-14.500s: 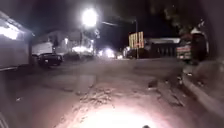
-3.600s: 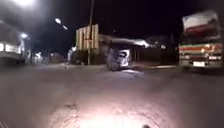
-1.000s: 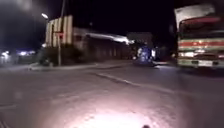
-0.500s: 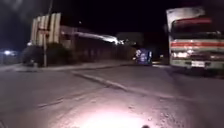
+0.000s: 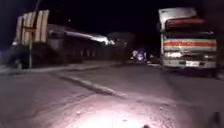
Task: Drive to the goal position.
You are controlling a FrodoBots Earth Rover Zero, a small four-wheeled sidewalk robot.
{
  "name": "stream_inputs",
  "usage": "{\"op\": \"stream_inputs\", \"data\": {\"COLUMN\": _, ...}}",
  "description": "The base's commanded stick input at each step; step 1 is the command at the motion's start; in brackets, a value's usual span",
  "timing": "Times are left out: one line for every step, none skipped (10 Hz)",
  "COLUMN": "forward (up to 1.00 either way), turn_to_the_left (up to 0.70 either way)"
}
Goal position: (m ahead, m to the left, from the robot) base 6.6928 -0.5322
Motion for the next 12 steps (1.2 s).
{"op": "stream_inputs", "data": {"forward": 0.7, "turn_to_the_left": -0.27}}
{"op": "stream_inputs", "data": {"forward": 0.7, "turn_to_the_left": -0.32}}
{"op": "stream_inputs", "data": {"forward": 0.7, "turn_to_the_left": -0.35}}
{"op": "stream_inputs", "data": {"forward": 0.7, "turn_to_the_left": -0.35}}
{"op": "stream_inputs", "data": {"forward": 0.7, "turn_to_the_left": -0.35}}
{"op": "stream_inputs", "data": {"forward": 0.7, "turn_to_the_left": -0.35}}
{"op": "stream_inputs", "data": {"forward": 0.7, "turn_to_the_left": -0.35}}
{"op": "stream_inputs", "data": {"forward": 0.7, "turn_to_the_left": -0.35}}
{"op": "stream_inputs", "data": {"forward": 0.7, "turn_to_the_left": -0.35}}
{"op": "stream_inputs", "data": {"forward": 0.7, "turn_to_the_left": -0.35}}
{"op": "stream_inputs", "data": {"forward": 0.7, "turn_to_the_left": -0.35}}
{"op": "stream_inputs", "data": {"forward": 0.7, "turn_to_the_left": -0.35}}
